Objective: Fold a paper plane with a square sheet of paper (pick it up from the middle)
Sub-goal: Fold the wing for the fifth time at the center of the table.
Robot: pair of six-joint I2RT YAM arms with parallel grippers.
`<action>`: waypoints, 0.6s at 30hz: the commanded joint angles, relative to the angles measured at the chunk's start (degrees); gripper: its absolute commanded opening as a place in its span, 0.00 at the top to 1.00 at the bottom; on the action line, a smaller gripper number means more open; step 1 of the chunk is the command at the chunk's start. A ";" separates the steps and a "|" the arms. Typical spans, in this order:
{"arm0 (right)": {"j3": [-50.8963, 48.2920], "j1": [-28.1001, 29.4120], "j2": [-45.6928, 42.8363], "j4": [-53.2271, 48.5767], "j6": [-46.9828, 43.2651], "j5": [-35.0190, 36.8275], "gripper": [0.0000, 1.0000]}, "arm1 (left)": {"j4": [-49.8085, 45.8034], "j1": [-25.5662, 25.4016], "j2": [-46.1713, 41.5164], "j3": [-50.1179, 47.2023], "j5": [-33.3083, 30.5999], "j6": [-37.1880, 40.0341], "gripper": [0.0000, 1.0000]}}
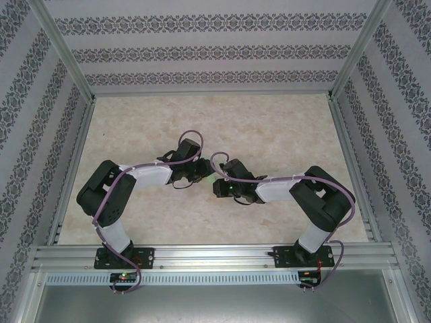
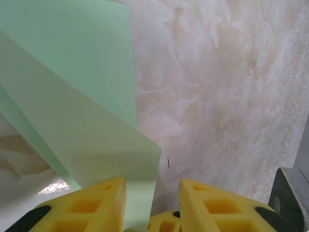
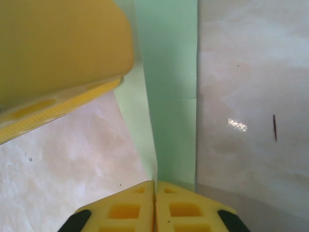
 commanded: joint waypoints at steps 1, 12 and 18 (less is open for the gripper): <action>-0.67 -0.49 -0.86 1.78 1.27 -1.12 0.94 | 0.51 0.45 0.10 1.55 -1.32 0.94 0.65; -4.27 -3.20 0.64 13.07 8.01 -9.61 1.00 | 0.69 0.57 -1.11 1.18 -1.28 1.48 0.65; -5.21 -3.41 1.93 19.83 14.32 -12.76 1.00 | 1.75 0.58 -3.13 0.46 -0.63 2.27 0.62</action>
